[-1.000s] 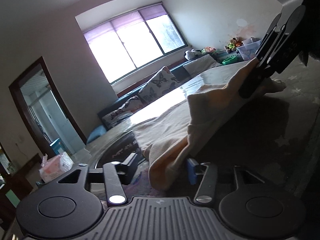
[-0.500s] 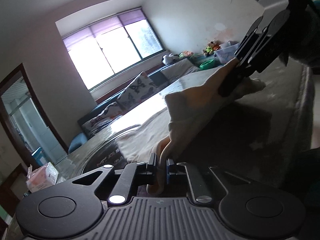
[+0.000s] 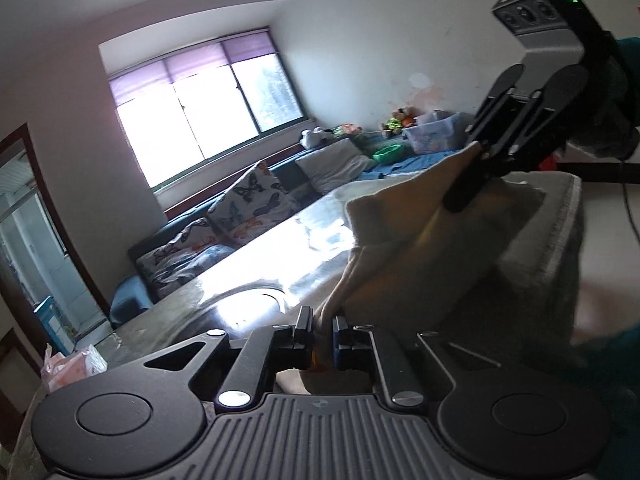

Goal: Fold clothes

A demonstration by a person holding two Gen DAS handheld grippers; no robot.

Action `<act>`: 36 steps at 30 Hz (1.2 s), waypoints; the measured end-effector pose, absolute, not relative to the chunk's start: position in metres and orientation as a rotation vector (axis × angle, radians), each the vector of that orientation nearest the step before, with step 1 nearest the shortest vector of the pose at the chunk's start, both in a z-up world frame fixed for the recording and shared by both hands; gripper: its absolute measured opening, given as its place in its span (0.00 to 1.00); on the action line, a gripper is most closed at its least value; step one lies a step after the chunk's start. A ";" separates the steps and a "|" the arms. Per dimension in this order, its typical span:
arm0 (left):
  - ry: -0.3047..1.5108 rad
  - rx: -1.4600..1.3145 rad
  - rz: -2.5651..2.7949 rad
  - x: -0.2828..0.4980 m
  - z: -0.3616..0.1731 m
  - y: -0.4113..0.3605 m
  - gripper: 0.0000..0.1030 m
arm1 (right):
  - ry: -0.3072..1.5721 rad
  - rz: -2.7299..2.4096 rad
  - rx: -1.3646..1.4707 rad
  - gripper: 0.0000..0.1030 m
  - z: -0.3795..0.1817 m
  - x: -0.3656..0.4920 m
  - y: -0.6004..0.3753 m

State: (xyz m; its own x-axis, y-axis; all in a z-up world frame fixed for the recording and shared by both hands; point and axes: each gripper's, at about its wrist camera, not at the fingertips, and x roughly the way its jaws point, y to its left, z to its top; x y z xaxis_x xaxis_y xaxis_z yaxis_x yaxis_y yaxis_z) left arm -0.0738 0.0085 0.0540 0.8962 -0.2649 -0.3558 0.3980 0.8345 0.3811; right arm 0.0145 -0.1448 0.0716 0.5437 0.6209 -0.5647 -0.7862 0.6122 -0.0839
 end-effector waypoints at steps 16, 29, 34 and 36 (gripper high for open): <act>0.499 0.418 -0.220 0.107 0.015 0.021 0.10 | 0.596 0.739 -0.399 0.06 0.043 0.177 -0.110; 0.575 0.431 -0.131 0.125 -0.013 0.022 0.29 | 0.681 0.539 -0.241 0.39 -0.016 0.219 -0.124; 0.561 0.410 -0.082 0.124 -0.007 0.025 0.30 | 0.648 0.482 -0.180 0.60 -0.008 0.206 -0.145; 0.553 0.384 -0.072 0.120 0.000 0.028 0.30 | 0.633 0.491 -0.138 0.77 -0.004 0.198 -0.152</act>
State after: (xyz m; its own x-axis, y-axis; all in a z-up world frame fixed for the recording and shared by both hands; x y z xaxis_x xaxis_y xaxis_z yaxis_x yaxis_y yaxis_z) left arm 0.1200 0.0278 -0.0002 0.8506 0.0352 -0.5247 0.1692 0.9264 0.3365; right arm 0.1975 -0.1518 -0.0044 0.6961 0.3978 -0.5977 -0.4803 0.8768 0.0242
